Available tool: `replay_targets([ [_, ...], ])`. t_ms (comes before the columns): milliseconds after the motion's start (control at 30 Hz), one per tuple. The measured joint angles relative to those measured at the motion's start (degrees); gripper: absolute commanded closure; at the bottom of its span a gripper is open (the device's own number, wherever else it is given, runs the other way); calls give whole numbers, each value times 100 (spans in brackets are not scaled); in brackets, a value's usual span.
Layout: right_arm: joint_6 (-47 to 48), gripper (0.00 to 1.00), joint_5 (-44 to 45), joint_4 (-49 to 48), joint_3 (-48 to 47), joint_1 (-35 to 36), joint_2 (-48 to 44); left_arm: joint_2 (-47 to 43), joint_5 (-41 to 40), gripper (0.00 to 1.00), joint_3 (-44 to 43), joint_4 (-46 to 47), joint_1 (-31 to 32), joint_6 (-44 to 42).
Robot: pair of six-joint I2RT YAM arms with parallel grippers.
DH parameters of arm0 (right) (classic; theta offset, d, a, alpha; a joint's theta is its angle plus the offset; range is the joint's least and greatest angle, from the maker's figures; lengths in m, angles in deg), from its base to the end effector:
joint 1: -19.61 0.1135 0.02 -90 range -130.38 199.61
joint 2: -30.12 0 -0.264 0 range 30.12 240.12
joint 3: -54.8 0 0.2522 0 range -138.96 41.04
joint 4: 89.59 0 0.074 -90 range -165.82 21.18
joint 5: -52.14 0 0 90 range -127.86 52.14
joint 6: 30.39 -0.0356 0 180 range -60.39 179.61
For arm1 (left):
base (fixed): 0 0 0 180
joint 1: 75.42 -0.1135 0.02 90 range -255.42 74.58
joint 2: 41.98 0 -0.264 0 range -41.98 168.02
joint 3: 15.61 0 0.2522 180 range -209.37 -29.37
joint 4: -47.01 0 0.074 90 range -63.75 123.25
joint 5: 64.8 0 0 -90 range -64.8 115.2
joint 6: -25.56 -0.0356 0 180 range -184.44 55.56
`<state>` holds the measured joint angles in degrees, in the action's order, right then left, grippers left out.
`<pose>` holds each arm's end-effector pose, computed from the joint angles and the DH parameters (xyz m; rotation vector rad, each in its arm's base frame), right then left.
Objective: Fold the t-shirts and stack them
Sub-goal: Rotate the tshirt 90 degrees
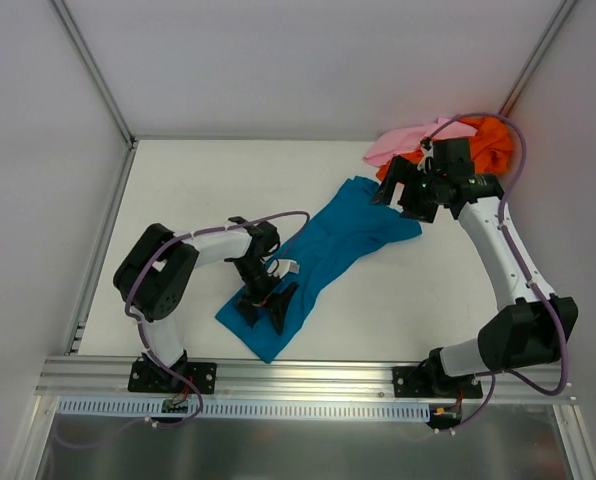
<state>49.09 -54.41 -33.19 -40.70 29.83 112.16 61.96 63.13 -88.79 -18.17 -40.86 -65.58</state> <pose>0.3012 0.0646 0.3600 -0.1417 2.3339 0.5167 0.2262 -0.1824 0.1392 -0.7900 -2.6118 0.8573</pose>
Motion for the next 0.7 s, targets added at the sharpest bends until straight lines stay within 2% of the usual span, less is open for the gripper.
replay_targets([
  [100, -22, 1, -79, -103, 345, 0, 20, -157, 247, 1, -323, -116, 219, 225],
  [233, -33, 0, -118, -282, 433, 0, 557, -369, 247, 1, -1862, -501, 208, 323],
  [367, -13, 0, -195, -511, -4, 0, 1694, -503, 216, 1, -3405, -898, 170, 306],
  [533, -83, 0, -341, -935, -590, 0, 2966, -841, 125, 1, -4393, -1386, 173, 352],
  [700, -149, 1, -345, -1147, -774, 0, 3550, -1202, -131, 1, -5174, -1539, 170, 509],
])
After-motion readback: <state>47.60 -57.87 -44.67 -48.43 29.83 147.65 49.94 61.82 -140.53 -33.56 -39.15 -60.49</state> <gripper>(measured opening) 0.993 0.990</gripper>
